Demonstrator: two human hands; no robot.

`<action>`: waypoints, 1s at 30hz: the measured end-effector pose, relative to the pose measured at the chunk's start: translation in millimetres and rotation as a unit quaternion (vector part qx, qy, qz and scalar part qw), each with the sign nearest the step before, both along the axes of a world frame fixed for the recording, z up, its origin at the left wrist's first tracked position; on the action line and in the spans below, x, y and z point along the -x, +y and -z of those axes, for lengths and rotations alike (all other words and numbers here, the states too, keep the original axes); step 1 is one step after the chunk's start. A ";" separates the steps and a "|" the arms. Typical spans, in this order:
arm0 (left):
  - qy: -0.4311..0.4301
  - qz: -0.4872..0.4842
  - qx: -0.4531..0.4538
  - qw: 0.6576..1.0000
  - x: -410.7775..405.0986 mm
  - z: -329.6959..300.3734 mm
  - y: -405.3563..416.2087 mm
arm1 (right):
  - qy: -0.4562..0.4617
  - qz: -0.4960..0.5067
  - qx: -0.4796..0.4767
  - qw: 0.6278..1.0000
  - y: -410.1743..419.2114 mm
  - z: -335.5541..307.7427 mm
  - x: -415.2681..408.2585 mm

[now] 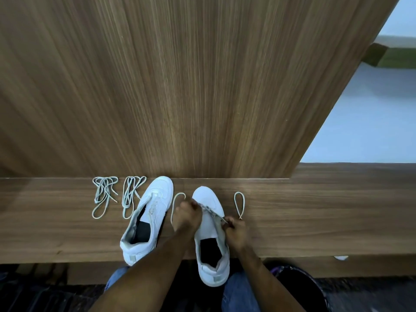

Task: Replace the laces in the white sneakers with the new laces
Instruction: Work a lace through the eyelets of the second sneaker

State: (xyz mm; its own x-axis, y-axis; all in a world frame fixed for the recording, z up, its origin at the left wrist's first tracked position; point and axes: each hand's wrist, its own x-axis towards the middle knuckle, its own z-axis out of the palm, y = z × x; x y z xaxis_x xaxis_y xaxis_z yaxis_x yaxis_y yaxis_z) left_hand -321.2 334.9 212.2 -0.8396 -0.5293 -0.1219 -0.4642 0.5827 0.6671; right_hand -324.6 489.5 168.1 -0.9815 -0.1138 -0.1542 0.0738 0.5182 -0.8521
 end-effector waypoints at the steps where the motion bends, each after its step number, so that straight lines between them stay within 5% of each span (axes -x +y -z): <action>1: 0.009 -0.038 -0.061 0.997 -0.7 1.7 -4.0 | -0.004 0.000 0.001 1.000 -0.3 0.1 -0.5; 5: 0.012 0.007 -0.103 0.995 2.2 -3.3 -8.9 | 0.005 -0.005 -0.009 1.000 -0.6 -5.6 -2.7; 8: 0.009 0.151 0.041 0.988 8.1 0.5 -9.4 | 0.015 -0.008 -0.012 1.000 -0.1 -10.7 -4.7; 10: -0.029 0.239 0.178 0.954 11.2 6.2 -7.3 | 0.016 -0.006 -0.016 1.000 0.0 -12.5 -5.8; 14: -0.034 0.232 0.288 0.928 8.1 3.8 -0.2 | 0.006 -0.001 -0.010 1.000 -1.5 -14.4 -7.9; 16: 0.036 0.176 0.255 0.950 4.1 -2.0 2.7 | 0.007 0.003 -0.009 1.000 -0.4 -15.3 -8.1; 18: 0.103 0.057 0.115 0.986 3.3 -9.9 1.6 | 0.009 0.002 -0.019 1.000 0.2 -15.9 -8.0; 20: 0.107 -0.052 -0.016 0.993 5.6 -15.3 -2.1 | 0.004 0.003 -0.026 1.000 -0.3 -16.6 -7.9; 22: 0.070 -0.061 -0.025 0.995 5.8 -14.0 -5.3 | -0.003 0.004 -0.031 1.000 -0.8 -16.2 -8.2; 26: 0.067 0.103 0.119 0.985 2.1 -3.0 -6.4 | -0.006 0.008 -0.030 1.000 -1.5 -14.7 -8.7; 30: -0.039 0.247 0.302 0.920 5.4 -2.6 2.4 | -0.007 0.003 -0.029 1.000 -0.9 -13.0 -7.6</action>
